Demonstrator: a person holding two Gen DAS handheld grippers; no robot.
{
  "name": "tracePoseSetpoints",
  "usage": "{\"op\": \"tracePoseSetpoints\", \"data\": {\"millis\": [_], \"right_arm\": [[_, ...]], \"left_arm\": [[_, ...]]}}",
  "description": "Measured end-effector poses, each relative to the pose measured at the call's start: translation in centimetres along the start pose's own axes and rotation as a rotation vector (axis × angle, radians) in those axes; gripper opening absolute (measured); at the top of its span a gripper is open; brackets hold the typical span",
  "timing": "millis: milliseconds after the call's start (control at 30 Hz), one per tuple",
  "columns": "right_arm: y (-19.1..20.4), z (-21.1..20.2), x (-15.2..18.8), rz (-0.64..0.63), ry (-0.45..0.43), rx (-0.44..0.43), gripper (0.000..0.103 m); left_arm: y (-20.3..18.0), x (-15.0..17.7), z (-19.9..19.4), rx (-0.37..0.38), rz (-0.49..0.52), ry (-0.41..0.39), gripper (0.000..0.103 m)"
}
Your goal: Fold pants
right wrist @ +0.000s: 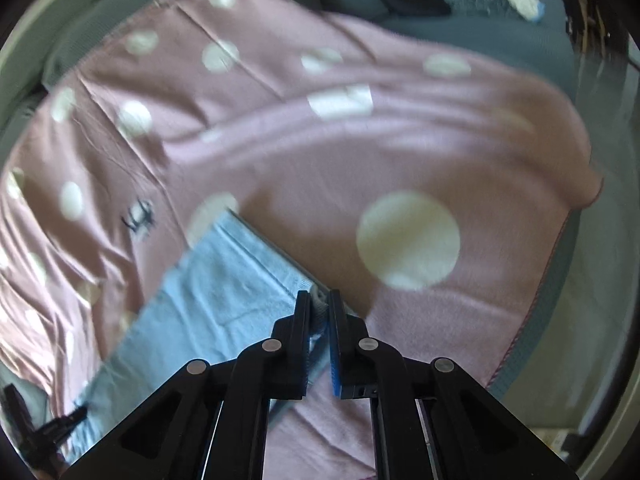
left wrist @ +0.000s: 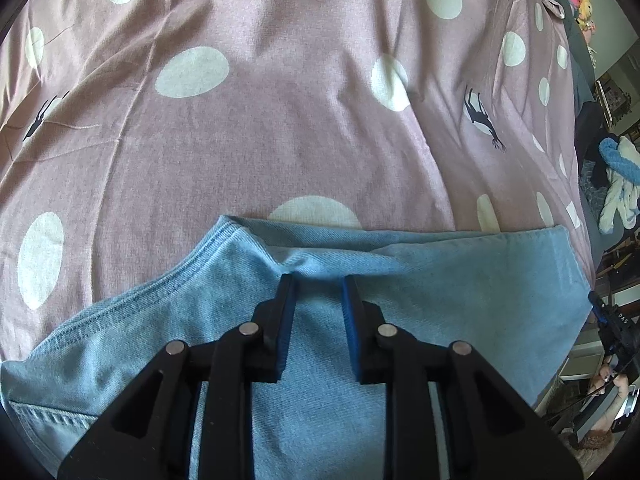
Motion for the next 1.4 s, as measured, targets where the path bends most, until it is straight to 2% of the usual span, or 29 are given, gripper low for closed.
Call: {"op": "tracePoseSetpoints", "data": {"millis": [100,233,300,367,400,433,467,500,533,600,733,800,900,1000,1100,1200,1267,1400], "right_arm": [[-0.2,0.2,-0.1,-0.011,0.000,0.010,0.006],[-1.6,3.1,2.5,-0.047,0.081,0.073,0.006],[-1.7,2.8,2.4,-0.031,0.056,0.057,0.006],[-2.0,2.7,2.4,0.002,0.074,0.054,0.007],[-2.1,2.4,2.3,0.015,0.084,0.051,0.008],[-2.2,2.0,2.2,0.023,0.086,0.052,0.014],[-2.3,1.4,1.9,0.027,0.078,0.053,0.018],[-2.3,0.8,1.8,0.029,0.065,0.047,0.029],[-2.2,0.3,1.6,0.032,0.054,0.033,0.042],[-1.9,-0.1,1.8,0.054,0.061,-0.019,0.049],[-1.5,1.4,3.5,0.057,0.125,-0.036,0.049],[-1.0,2.5,4.3,0.095,0.153,-0.079,0.049],[-0.1,3.2,3.7,0.120,0.114,-0.133,0.049],[0.4,3.9,3.4,0.140,0.116,-0.141,0.015],[1.8,2.5,2.5,0.095,0.079,-0.134,0.012],[5.5,-0.6,0.5,0.053,0.009,-0.227,0.012],[9.4,-3.3,-0.4,-0.028,-0.028,-0.300,0.012],[18.4,-8.0,0.7,-0.233,-0.046,-0.452,0.012]], "left_arm": [[-0.3,0.3,-0.1,-0.003,0.009,0.005,0.027],[-0.5,0.9,-0.6,-0.001,-0.003,0.009,0.027],[-0.5,1.1,-1.6,0.016,-0.027,0.011,0.027],[-0.3,1.2,-2.9,0.024,-0.047,-0.010,0.031],[-0.2,1.2,-3.8,0.021,-0.052,-0.025,0.039],[-0.1,1.3,-4.6,0.018,-0.054,-0.040,0.050],[0.1,1.4,-5.6,0.015,-0.052,-0.062,0.055],[0.2,1.6,-6.5,0.016,-0.048,-0.080,0.063],[0.4,1.9,-7.3,0.019,-0.043,-0.095,0.067],[1.1,2.9,-8.5,0.012,-0.047,-0.098,0.069],[3.4,4.9,-10.2,-0.023,-0.106,-0.085,0.069],[4.4,5.7,-11.2,-0.039,-0.128,-0.089,0.069],[6.1,6.5,-12.9,-0.064,-0.160,-0.117,0.070],[7.6,7.3,-14.1,-0.071,-0.205,-0.127,0.070],[8.9,8.0,-15.2,-0.082,-0.237,-0.134,0.070],[9.7,8.1,-15.9,-0.101,-0.253,-0.154,0.070],[9.9,8.1,-16.1,-0.094,-0.268,-0.160,0.070],[9.5,8.2,-16.3,-0.078,-0.271,-0.164,0.070]]}}
Point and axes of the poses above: each gripper's, at about its wrist camera, not at the fingertips, and z roughly the way its jaws point, y to its left, x to its underside, the point moved 10 cm from there along z, roughly the way its jaws point, and after that the axes turned 11 degrees about -y, right-handed, at the moved point
